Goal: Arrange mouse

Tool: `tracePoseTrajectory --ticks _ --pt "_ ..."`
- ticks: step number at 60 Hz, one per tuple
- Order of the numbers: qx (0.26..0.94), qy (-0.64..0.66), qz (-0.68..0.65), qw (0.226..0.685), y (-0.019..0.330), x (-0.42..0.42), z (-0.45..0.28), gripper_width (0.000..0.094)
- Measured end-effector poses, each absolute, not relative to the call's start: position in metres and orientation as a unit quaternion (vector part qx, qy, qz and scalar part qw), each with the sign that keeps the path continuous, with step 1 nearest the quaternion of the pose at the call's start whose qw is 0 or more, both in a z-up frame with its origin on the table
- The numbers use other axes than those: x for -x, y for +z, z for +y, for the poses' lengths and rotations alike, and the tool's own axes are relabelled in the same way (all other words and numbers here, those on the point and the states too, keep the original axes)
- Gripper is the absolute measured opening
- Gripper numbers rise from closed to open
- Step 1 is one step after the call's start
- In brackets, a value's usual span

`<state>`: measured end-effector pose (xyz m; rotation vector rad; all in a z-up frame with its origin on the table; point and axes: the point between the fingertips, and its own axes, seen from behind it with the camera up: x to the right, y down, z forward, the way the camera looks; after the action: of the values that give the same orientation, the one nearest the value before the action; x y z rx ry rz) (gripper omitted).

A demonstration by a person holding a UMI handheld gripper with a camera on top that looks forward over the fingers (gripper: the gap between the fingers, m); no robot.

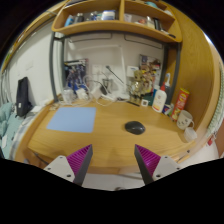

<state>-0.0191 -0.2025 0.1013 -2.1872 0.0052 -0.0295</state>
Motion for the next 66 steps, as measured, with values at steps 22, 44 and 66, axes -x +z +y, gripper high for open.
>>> tracePoseTrajectory --ticks 22,44,66 --pt "0.909 -0.045 -0.008 0.414 0.018 -0.090 -0.119 0.0846" --pt "0.918 -0.001 -0.003 0.396 -0.011 -0.113 -0.027 0.0838" --pt "0.917 0.004 0.040 0.397 -0.016 -0.147 0.022 0.0522"
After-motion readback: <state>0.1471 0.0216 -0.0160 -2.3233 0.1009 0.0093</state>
